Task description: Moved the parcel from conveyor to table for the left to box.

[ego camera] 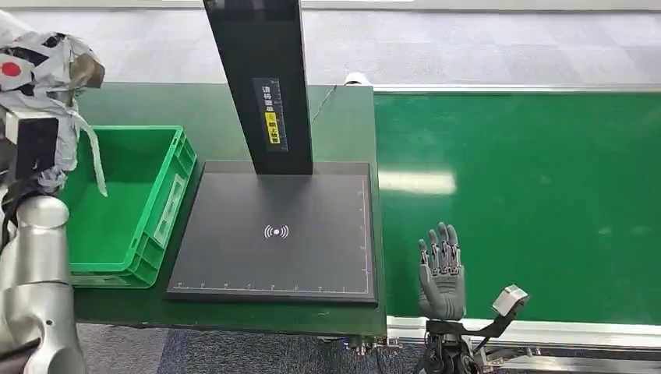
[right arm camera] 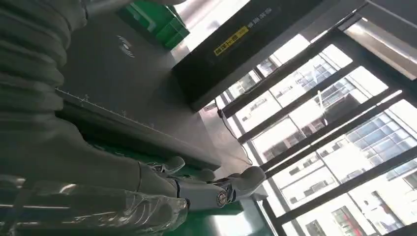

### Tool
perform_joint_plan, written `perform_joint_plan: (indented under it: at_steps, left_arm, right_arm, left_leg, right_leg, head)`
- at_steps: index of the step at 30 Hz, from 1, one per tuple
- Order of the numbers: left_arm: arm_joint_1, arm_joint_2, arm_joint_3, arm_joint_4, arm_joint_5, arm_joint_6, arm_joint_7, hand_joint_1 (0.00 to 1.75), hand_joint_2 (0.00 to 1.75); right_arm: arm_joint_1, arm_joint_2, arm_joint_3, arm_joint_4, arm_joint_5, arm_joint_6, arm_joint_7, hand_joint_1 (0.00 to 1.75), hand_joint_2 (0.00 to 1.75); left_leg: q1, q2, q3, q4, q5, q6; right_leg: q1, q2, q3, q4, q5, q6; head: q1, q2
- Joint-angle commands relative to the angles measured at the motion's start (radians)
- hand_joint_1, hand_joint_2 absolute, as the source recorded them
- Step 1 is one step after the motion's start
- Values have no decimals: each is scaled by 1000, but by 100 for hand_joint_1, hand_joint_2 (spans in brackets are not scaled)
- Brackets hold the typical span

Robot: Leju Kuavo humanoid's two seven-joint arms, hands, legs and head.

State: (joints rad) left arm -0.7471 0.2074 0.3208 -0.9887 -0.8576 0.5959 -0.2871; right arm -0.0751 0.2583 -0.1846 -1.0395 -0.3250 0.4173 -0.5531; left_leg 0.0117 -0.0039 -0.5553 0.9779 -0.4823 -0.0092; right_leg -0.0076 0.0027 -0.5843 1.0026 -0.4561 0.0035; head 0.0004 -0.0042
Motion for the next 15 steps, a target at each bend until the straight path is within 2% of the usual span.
perform_joint_plan:
  at_steps: [1, 6, 7, 10, 15]
  left_arm:
    - [-284, 88, -8, 549, -248, -14, 206, 175, 175]
    - [-281, 82, -8, 552, -251, -5, 209, 175, 175]
    - [-282, 87, -27, 568, -302, -12, 246, 175, 175]
    - [-258, 60, -27, 605, -369, -45, 302, 175, 175]
    - [-163, 1, 12, 607, -349, -62, 265, 175, 175]
  right_arm:
    - [12, 2, -39, -7, -5, 4, 19, 0, 175]
    - [11, 3, -40, -8, -5, 3, 20, 0, 175]
    - [10, 4, -38, -8, -3, 6, 22, 0, 175]
    - [6, 9, -34, -10, 1, 4, 27, 0, 175]
    - [13, 10, -43, -26, 0, -6, 30, 0, 175]
  left_leg:
    - [1, -2, -1, 1, 0, 0]
    - [0, -1, -1, 0, 0, 0]
    - [0, -1, -1, 0, 0, 0]
    - [0, -2, -1, -1, 0, 0]
    - [-1, -2, 1, -3, 1, 0]
  right_leg:
    - [1, -3, 0, 0, -1, 0]
    - [0, -2, 0, -1, -1, 0]
    - [0, -1, -1, 0, 0, 0]
    - [0, -3, 1, -1, 0, 0]
    - [-1, -2, 1, -3, 0, 0]
  head:
    - [0, 0]
    - [0, 0]
    - [0, 0]
    - [0, 0]
    - [0, 0]
